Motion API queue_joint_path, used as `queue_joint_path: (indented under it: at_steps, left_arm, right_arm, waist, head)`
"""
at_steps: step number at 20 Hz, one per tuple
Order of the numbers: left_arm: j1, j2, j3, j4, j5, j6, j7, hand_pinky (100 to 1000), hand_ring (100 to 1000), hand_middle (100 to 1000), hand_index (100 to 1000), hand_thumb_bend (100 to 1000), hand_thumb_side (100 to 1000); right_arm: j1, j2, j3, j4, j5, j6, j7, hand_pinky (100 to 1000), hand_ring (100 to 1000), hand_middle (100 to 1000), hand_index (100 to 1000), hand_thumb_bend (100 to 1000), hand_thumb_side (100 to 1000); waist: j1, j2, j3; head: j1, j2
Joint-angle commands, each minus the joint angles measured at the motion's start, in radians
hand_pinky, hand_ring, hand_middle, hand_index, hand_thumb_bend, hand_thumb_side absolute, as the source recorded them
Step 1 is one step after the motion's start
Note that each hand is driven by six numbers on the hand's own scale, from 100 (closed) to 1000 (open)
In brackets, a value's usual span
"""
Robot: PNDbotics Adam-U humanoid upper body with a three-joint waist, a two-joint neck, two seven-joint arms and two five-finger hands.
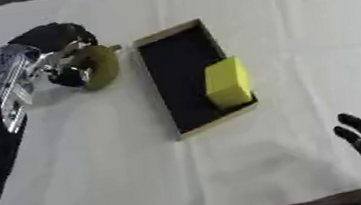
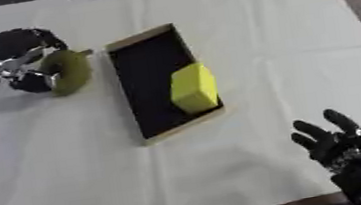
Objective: Pick up objects on the table and place them in the box.
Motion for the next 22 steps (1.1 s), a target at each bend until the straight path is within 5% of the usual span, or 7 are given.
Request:
queue_joint_path:
  at_steps: [1, 6, 14, 22]
  left_arm:
    - [-0.009, 0.011, 0.008, -0.011, 0.011, 0.005, 0.025, 804, 746, 618, 726, 100, 245]
    - [-0.01, 0.013, 0.003, -0.027, 0.027, 0.022, 0.062, 697, 608, 495, 595, 100, 232]
    - [-0.023, 0.016, -0.003, -0.128, 0.12, 0.034, 0.131, 649, 570, 469, 556, 100, 235]
    - [-0.057, 0.012, -0.042, -0.281, 0.221, 0.027, 0.093, 634, 559, 468, 546, 100, 187]
  right_arm:
    - [0.005, -0.005, 0.0, -0.015, 0.015, -0.327, 0.327, 1000, 1000, 606, 1000, 100, 323]
    - [0.009, 0.0, 0.004, -0.015, 0.032, -0.327, 0.327, 1000, 1000, 604, 1000, 100, 359]
    - [0.012, 0.004, 0.006, -0.015, 0.034, -0.327, 0.327, 1000, 1000, 601, 1000, 100, 360]
    - [0.016, 0.005, 0.007, -0.015, 0.041, -0.327, 0.327, 1000, 1000, 598, 1000, 100, 368]
  waist:
    - [-0.001, -0.016, -0.002]
    - [0.0, -0.016, -0.002]
    - [0.002, -0.019, -0.002]
    - [0.006, -0.022, -0.001]
  head:
    - [0.0, -0.006]
    - [0.001, -0.007]
    - [-0.006, -0.004]
    - [-0.01, -0.003]
